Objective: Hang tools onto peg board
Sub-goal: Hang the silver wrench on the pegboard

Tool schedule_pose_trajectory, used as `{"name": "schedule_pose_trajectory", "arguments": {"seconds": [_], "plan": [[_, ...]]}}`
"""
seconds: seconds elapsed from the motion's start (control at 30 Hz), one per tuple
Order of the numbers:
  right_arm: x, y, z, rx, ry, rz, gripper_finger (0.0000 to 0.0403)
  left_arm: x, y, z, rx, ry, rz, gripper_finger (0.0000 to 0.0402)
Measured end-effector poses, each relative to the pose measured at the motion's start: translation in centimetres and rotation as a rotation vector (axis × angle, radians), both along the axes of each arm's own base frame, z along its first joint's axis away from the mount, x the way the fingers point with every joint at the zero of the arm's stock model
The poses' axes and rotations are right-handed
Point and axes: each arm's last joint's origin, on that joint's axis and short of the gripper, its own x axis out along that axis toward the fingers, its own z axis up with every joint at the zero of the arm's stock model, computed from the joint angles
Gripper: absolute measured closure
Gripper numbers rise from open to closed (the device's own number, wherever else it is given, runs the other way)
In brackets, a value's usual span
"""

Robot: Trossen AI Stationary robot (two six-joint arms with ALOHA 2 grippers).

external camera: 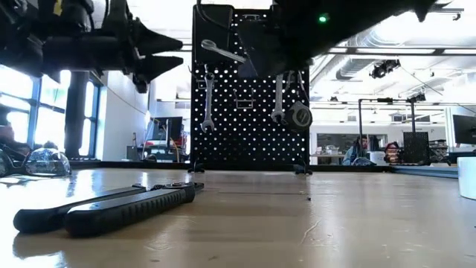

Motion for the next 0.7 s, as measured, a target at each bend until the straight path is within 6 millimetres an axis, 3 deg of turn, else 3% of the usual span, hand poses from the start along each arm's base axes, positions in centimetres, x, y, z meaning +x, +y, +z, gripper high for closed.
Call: {"name": "schedule_pose_trajectory", "arguments": {"seconds": [0.43,0.7], "plan": [[1.6,-2.5,2.1,-0.108,-0.038,0.021,0.0301,1.7,-0.7,-1.6,-0.094,-0.107,-0.01,0.0213],[2.0,-3.4,2.7,-0.136,-0.059,0.038,0.0301,4.4,-0.8,-1.4,-0.105,-0.127,-0.064,0.0213]]}}
